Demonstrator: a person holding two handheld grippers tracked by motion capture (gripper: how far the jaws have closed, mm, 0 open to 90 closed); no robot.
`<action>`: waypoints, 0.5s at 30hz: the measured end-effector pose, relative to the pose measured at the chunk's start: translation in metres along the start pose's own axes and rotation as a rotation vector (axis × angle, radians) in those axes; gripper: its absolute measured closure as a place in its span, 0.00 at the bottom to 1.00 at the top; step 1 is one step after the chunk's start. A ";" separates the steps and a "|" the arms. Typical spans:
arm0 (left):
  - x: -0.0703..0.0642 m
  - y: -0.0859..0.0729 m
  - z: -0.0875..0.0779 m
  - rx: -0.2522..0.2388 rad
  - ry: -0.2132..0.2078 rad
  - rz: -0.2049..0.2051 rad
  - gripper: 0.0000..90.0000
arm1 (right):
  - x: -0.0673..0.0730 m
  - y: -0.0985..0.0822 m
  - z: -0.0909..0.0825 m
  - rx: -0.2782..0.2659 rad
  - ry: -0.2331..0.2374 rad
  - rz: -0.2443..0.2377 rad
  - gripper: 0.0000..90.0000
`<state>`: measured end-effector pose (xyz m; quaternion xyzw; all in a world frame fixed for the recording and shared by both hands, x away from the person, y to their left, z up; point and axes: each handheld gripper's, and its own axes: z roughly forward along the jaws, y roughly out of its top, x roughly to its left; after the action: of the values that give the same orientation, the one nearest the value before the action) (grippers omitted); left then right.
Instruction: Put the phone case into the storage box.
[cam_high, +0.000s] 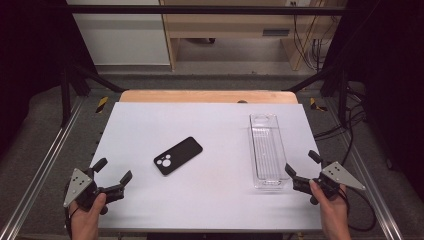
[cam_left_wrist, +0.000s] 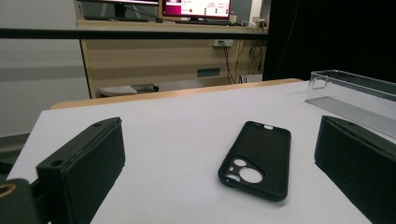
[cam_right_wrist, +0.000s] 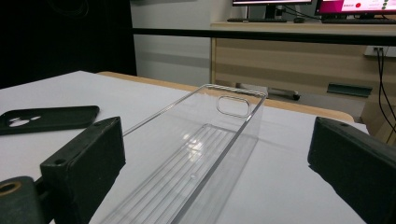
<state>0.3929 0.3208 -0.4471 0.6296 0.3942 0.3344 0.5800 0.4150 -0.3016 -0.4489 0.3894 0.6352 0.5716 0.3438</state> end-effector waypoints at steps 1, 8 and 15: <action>0.000 0.000 0.000 0.005 0.001 -0.002 0.02 | 0.000 0.000 0.000 -0.001 -0.001 0.000 0.05; -0.004 0.001 0.004 0.028 0.010 -0.006 0.02 | -0.003 -0.001 -0.004 0.003 -0.018 0.021 0.05; -0.013 0.000 0.010 0.068 0.011 -0.004 0.02 | -0.008 -0.001 -0.006 0.005 -0.044 0.035 0.04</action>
<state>0.3960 0.3049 -0.4482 0.6463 0.4097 0.3232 0.5568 0.4138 -0.3115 -0.4493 0.4138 0.6221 0.5671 0.3467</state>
